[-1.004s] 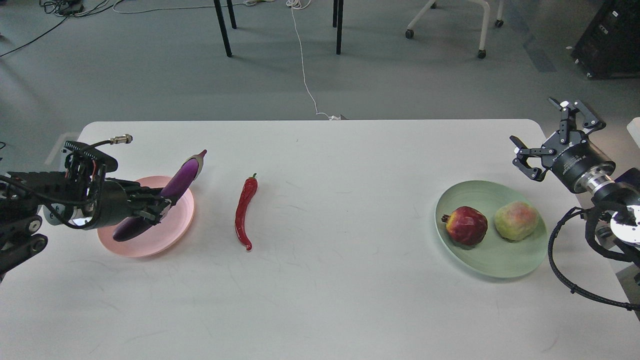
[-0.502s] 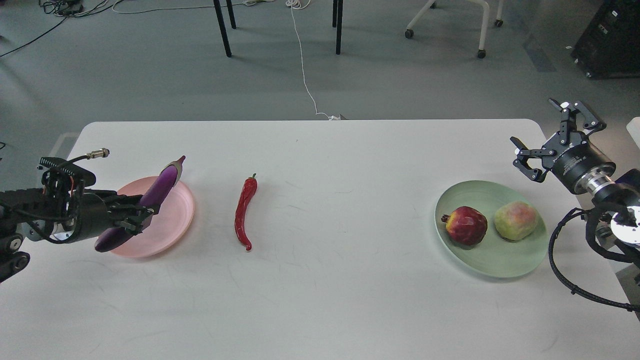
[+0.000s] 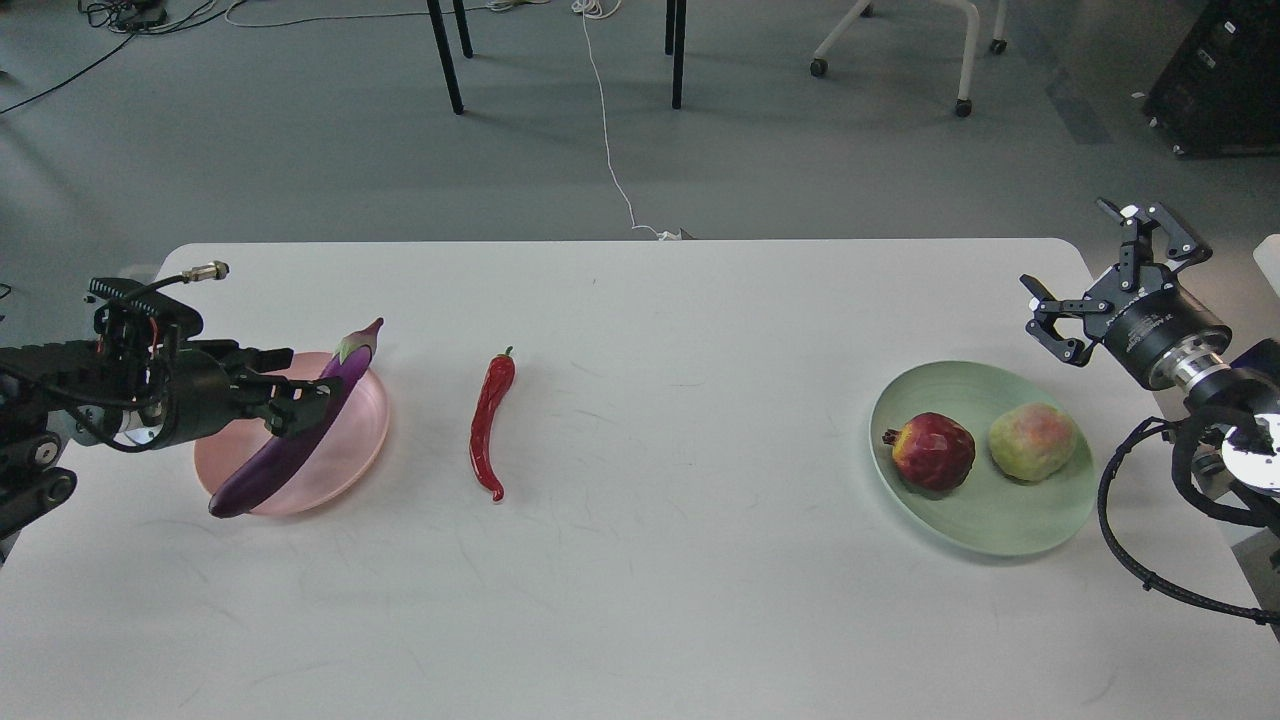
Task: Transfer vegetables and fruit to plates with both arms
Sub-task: 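Lay the eggplant on the pink plate and open the left gripper, then move the left gripper to the red chili and grasp it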
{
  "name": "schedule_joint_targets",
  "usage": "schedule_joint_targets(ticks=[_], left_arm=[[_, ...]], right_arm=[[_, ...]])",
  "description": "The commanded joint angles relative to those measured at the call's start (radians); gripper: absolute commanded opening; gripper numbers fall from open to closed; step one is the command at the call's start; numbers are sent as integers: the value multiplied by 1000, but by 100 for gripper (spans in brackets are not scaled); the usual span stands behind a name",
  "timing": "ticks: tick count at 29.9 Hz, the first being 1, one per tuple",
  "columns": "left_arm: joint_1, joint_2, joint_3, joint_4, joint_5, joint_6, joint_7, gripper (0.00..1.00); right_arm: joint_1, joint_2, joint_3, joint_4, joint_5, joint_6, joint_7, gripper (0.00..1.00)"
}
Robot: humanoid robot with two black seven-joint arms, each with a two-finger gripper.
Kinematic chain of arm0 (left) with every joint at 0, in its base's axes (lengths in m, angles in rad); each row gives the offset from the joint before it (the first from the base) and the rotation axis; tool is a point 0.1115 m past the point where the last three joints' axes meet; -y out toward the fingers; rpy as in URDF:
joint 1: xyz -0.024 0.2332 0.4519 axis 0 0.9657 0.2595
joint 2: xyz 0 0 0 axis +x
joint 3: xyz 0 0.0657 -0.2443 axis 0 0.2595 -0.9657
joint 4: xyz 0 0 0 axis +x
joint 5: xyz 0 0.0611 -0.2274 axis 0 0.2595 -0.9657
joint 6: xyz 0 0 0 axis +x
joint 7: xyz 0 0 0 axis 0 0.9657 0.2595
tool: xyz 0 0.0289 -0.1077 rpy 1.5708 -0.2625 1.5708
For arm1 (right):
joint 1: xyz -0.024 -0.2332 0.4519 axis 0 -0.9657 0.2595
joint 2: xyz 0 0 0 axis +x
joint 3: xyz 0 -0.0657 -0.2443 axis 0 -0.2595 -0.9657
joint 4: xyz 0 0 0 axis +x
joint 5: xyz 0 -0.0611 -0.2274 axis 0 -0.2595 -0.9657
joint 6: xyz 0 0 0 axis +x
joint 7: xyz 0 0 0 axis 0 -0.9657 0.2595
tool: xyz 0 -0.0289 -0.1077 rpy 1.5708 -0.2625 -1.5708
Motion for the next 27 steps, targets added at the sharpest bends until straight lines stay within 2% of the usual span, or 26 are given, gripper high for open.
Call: schedule_joint_targets(ticks=[1,8,13,17,27], left_arm=[[-59,-72,4,-2,4,-9,8,67],[-116,-239,6,-10,13,-78,25,67],[-111,-315,15,-10,19,-98,106,67],[-116,-341,99,5,56,-98,112,66],[-91,-342,110,27,81,-98,118,64]], right_arm=[[-2,-3,0,1,0,0,0,100],[-6,-7,0,-1,0,0,0,100],[-9,-15,0,-7,0,0,0,100],[-13,-16,2,-9,0,0,0,100],[-23,-16,2,-7,0,0,0,100]])
